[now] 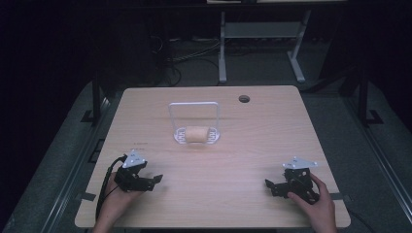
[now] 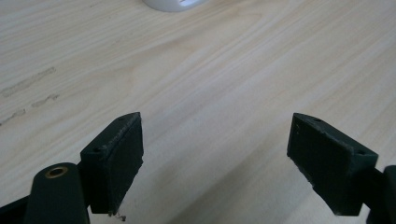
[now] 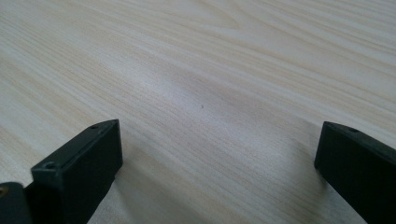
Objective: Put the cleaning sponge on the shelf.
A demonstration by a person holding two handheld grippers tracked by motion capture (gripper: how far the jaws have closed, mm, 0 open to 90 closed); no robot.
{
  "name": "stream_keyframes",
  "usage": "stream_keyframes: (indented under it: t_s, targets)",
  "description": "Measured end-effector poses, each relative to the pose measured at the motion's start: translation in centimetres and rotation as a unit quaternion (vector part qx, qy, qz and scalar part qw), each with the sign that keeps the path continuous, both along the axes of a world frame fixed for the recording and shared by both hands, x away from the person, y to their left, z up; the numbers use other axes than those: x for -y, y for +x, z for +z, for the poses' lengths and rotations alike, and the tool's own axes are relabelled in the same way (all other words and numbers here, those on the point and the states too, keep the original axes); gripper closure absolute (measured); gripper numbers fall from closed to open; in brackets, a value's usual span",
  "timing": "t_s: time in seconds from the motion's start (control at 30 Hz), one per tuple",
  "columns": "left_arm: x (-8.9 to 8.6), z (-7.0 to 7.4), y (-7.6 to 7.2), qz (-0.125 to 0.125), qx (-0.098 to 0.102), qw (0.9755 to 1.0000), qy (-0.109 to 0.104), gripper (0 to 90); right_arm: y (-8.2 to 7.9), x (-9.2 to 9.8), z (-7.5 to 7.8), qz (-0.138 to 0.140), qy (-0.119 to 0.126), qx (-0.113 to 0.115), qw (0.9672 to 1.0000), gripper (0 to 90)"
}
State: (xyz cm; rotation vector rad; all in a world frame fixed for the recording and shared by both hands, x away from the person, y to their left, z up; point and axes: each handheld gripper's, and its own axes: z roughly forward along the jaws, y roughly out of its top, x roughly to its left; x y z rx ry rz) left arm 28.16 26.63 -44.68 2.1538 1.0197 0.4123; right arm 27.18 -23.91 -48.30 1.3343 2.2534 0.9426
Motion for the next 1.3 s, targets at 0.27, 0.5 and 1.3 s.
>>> stream_keyframes:
  t_s: [0.27,0.5,1.3]
  targets:
    - [-1.1,-0.4,-1.4,0.007,0.008,0.9999,0.001,17.6,0.0,0.0,0.0,0.000,0.000,0.000,1.0000,0.7]
    - [-2.0,-1.1,-2.5,0.014,-0.004,0.9998,0.016,15.4,0.0,0.0,0.0,0.000,-0.001,-0.001,1.0000,0.7]
    - [-2.8,-2.7,-2.6,-0.004,0.008,0.9999,0.008,12.7,0.0,0.0,0.0,0.000,-0.001,-0.001,1.0000,0.7]
